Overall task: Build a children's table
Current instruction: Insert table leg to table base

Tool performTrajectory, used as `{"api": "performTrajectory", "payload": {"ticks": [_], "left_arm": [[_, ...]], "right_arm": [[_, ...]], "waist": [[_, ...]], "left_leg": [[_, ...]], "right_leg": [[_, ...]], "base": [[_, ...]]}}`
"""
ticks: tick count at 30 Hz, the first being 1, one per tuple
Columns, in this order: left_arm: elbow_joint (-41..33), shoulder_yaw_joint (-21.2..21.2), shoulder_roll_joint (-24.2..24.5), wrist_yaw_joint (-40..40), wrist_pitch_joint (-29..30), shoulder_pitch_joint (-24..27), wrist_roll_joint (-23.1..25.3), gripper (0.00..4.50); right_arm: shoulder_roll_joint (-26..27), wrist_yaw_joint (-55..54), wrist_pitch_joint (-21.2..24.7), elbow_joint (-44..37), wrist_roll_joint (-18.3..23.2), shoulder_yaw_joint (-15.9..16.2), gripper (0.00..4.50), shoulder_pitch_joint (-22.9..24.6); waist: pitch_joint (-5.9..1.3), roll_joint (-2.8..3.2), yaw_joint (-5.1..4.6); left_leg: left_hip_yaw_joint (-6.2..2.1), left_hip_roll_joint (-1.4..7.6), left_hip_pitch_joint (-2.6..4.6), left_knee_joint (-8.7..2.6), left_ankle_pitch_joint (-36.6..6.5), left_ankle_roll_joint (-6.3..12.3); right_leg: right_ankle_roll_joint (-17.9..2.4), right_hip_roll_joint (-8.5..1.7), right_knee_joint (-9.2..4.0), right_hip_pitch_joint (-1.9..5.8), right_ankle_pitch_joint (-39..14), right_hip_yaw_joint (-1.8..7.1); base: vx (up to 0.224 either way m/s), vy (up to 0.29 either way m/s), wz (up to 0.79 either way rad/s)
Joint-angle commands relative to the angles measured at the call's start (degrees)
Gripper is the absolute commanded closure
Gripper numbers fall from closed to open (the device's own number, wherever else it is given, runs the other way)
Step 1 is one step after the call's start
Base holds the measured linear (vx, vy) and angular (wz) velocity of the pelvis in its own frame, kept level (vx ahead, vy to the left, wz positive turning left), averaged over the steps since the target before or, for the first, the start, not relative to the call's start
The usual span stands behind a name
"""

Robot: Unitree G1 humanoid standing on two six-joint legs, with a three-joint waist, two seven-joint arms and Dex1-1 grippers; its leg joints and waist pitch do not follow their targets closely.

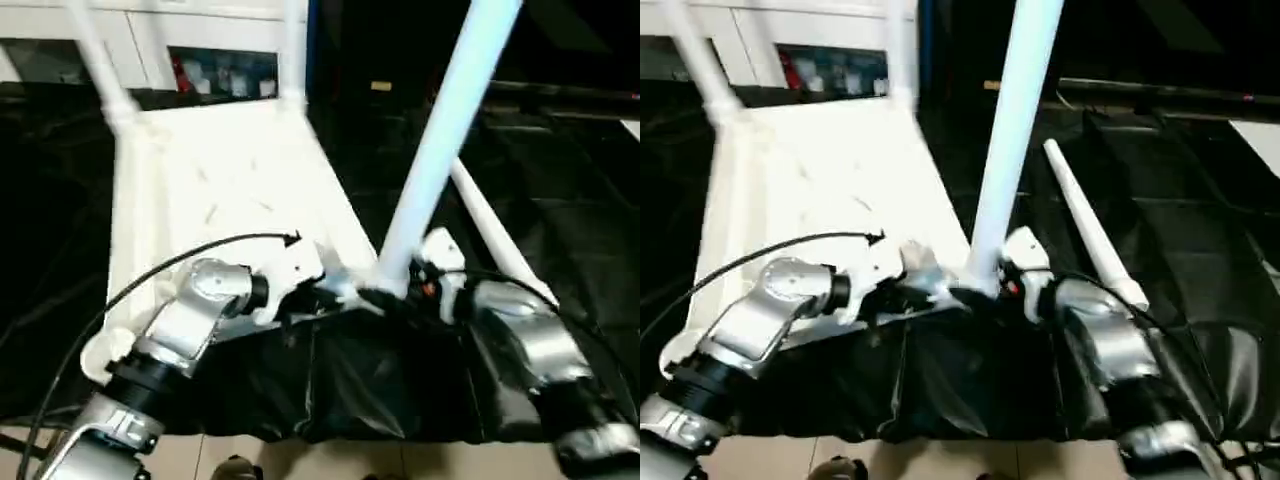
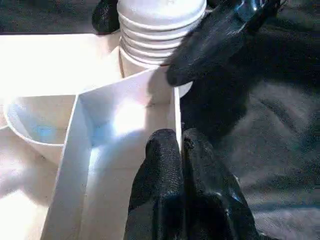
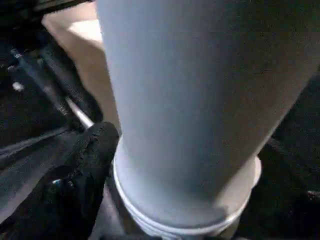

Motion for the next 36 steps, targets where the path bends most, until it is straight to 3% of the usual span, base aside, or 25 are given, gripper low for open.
{"api": "performTrajectory", "payload": {"ticks": [1,13,20,21,22,29,31,32,33,36], "left_arm": [[-1.1,-1.7,-0.7,-3.5,-2.8,-1.8,-2.7,4.50],[2.1,-1.6,0.7,-6.4,-5.3,-2.3,-2.5,4.50],[2.5,-1.4,0.4,-6.2,-5.3,-2.0,-2.5,4.50],[2.6,-1.1,-0.2,-5.3,-5.1,-2.0,-2.3,4.50],[3.1,-0.5,-1.5,-2.7,-4.3,-2.3,-2.0,4.50],[4.8,1.6,-6.9,8.3,-1.1,-3.9,0.0,4.50],[5.1,2.8,-10.2,14.1,1.3,-4.7,0.7,4.50],[5.1,2.8,-10.2,14.1,1.3,-4.7,0.7,4.50],[4.6,4.0,-14.0,20.0,3.3,-5.2,1.1,4.50],[3.3,2.7,-16.2,21.8,3.2,-4.5,2.0,4.50]], "right_arm": [[-1.0,3.1,0.8,-2.5,1.0,1.4,0.57,0.9],[-2.2,6.8,1.6,-6.1,2.0,2.2,1.61,2.9],[-1.5,6.5,1.7,-6.1,2.1,2.1,1.72,3.5],[-0.6,5.3,2.2,-5.7,2.4,1.6,1.72,3.6],[0.9,2.6,2.7,-4.9,2.4,0.8,1.72,3.4],[7.1,-11.6,2.2,1.0,-1.6,-0.9,1.73,1.2],[11.2,-20.6,2.6,5.9,-3.1,-2.2,1.73,-1.0],[11.2,-20.6,2.6,5.9,-3.1,-2.2,1.73,-1.0],[15.8,-31.8,3.3,11.9,-4.7,-4.0,1.73,-4.4],[18.9,-36.5,2.3,15.3,-5.4,-4.7,1.73,-6.6]], "waist": [[-3.83,0.19,-0.19],[-4.01,0.09,0.11],[-3.97,-0.07,0.23],[-3.99,-0.03,0.21],[-3.93,-0.46,0.11],[-3.78,-0.38,-0.65],[-3.61,-0.39,-1.57],[-3.61,-0.39,-1.57],[-3.69,-0.23,-2.03],[-3.86,-0.25,-2.81]], "left_leg": [[0.33,1.10,1.08,-3.34,-10.6,3.26],[0.25,1.03,0.92,-3.03,-7.7,4.28],[0.28,1.08,0.97,-3.03,-8.2,4.23],[0.28,1.06,0.92,-2.99,-7.9,4.27],[0.32,1.06,0.85,-3.02,-7.7,4.43],[0.21,0.85,0.74,-3.27,-9.7,1.65],[0.08,0.62,0.52,-3.48,-10.7,0.83],[0.08,0.62,0.52,-3.48,-10.7,0.83],[0.16,0.60,0.59,-3.39,-10.6,0.51],[0.08,0.36,0.44,-3.25,-9.3,0.96]], "right_leg": [[-13.4,-2.27,-3.64,3.11,-4.3,2.39],[-14.4,-2.26,-3.08,3.21,-0.9,2.32],[-14.5,-2.33,-3.10,3.17,-1.9,2.31],[-14.5,-2.33,-3.07,3.19,-1.8,2.32],[-14.4,-2.31,-3.07,3.16,-1.9,2.32],[-12.0,-2.56,-3.74,3.12,-9.0,2.37],[-11.0,-2.46,-4.07,3.13,-11.9,2.29],[-11.0,-2.46,-4.07,3.13,-11.9,2.29],[-10.9,-2.39,-4.11,2.97,-11.8,2.40],[-11.0,-2.18,-4.03,3.11,-9.5,2.38]], "base": [[0.000,0.000,0.00],[0.000,0.000,0.00],[0.000,0.000,0.00],[0.000,0.000,0.00],[0.000,0.000,0.00],[0.000,0.000,0.00],[0.000,0.000,0.00],[0.000,0.000,0.00],[0.000,0.000,0.00],[0.000,0.000,0.00]]}}
